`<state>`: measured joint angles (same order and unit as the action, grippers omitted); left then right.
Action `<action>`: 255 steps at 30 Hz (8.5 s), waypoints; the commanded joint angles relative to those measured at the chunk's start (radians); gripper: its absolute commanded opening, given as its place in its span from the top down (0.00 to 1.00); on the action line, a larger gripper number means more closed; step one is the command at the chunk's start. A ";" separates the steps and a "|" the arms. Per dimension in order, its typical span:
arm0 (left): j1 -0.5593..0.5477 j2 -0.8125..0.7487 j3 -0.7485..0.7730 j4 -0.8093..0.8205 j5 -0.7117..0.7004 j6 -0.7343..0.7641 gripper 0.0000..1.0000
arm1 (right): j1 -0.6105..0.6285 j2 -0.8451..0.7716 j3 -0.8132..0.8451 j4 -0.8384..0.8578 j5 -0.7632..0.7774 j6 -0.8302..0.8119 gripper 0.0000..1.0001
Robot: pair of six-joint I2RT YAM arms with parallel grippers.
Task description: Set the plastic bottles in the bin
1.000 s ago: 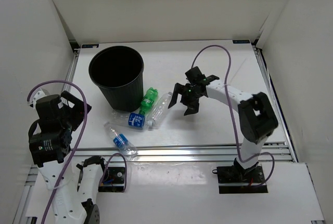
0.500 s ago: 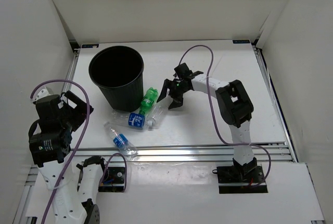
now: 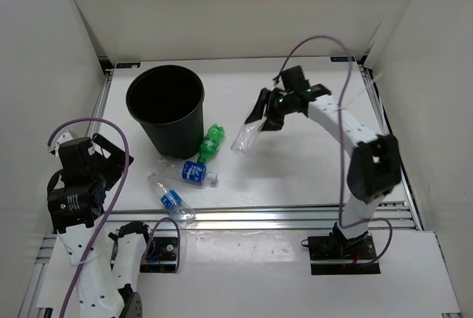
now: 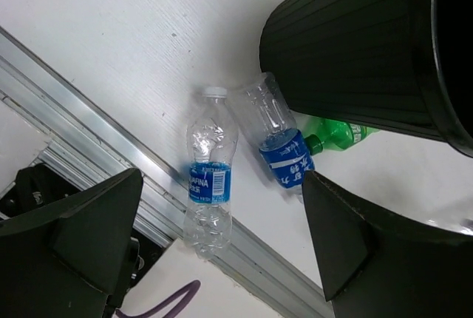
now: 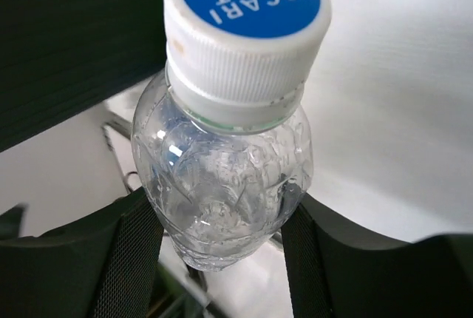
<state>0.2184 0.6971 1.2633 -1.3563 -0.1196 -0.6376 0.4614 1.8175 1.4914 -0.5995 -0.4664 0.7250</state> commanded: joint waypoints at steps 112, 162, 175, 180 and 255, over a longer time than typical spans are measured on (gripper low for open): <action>-0.376 0.771 0.744 0.499 -0.216 0.038 0.00 | 0.029 -0.270 0.316 -0.312 -0.221 -0.197 0.00; -0.421 -0.084 -0.202 0.016 0.061 -0.389 0.00 | 0.132 0.884 0.712 0.047 -0.437 0.163 0.42; -0.421 -0.171 -0.519 0.339 0.205 -0.496 0.00 | -0.128 0.120 0.003 0.004 -0.295 -0.038 0.84; -0.421 -0.182 -0.659 0.495 0.239 -0.527 0.00 | -0.167 -0.113 0.163 0.056 -0.317 0.014 0.87; -0.450 -0.201 -0.302 0.407 -0.041 -0.934 0.57 | 0.168 -0.397 0.503 -0.241 0.008 -0.276 0.00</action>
<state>-0.2279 0.4171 0.7727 -0.8433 -0.0593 -1.6897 0.6476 1.4811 2.0338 -0.9016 -0.4820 0.4412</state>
